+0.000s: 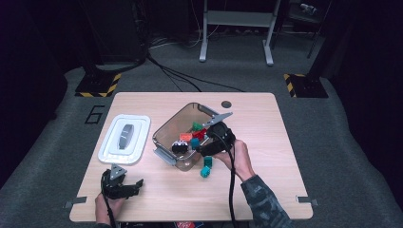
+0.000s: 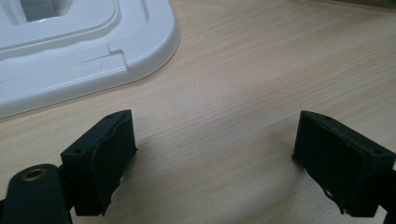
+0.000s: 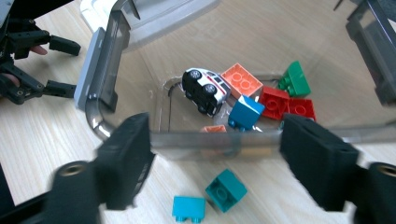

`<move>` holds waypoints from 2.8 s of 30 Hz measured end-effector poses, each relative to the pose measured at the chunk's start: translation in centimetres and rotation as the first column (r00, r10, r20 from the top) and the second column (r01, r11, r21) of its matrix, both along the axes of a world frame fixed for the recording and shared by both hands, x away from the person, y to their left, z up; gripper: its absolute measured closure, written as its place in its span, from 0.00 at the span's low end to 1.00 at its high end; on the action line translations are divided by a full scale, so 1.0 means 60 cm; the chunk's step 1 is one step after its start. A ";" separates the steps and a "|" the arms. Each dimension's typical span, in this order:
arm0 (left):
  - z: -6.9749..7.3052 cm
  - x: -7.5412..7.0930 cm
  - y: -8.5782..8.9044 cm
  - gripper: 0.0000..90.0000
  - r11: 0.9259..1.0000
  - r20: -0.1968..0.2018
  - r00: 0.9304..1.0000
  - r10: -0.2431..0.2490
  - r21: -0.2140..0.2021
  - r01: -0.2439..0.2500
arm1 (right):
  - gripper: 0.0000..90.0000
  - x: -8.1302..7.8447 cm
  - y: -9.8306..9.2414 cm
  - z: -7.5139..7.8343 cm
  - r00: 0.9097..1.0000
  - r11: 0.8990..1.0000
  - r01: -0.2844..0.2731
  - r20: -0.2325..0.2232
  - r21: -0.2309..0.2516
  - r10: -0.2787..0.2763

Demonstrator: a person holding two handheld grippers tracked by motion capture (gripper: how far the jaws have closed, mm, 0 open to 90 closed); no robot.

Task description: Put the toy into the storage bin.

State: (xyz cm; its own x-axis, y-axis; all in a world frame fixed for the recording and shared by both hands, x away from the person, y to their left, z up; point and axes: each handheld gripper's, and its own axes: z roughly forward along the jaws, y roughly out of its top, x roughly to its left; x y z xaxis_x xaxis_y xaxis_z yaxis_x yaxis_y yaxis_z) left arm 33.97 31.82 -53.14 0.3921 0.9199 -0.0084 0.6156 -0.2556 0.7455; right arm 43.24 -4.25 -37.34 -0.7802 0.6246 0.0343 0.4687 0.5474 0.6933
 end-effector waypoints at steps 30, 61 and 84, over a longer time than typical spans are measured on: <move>0.002 0.000 0.002 0.14 1.000 -0.012 1.000 -0.014 0.012 0.014 | 0.48 -0.065 0.004 -0.201 0.995 0.994 0.086 -0.050 -0.064 -0.089; 0.000 -0.001 0.000 0.15 1.000 0.001 1.000 -0.006 0.007 0.006 | 0.65 -0.052 -0.040 -0.103 0.996 0.996 0.091 -0.025 -0.010 -0.091; 0.000 -0.001 0.000 0.15 1.000 0.000 1.000 -0.006 0.006 0.006 | 0.65 -0.028 -0.040 -0.019 0.996 0.997 0.074 0.046 0.028 -0.075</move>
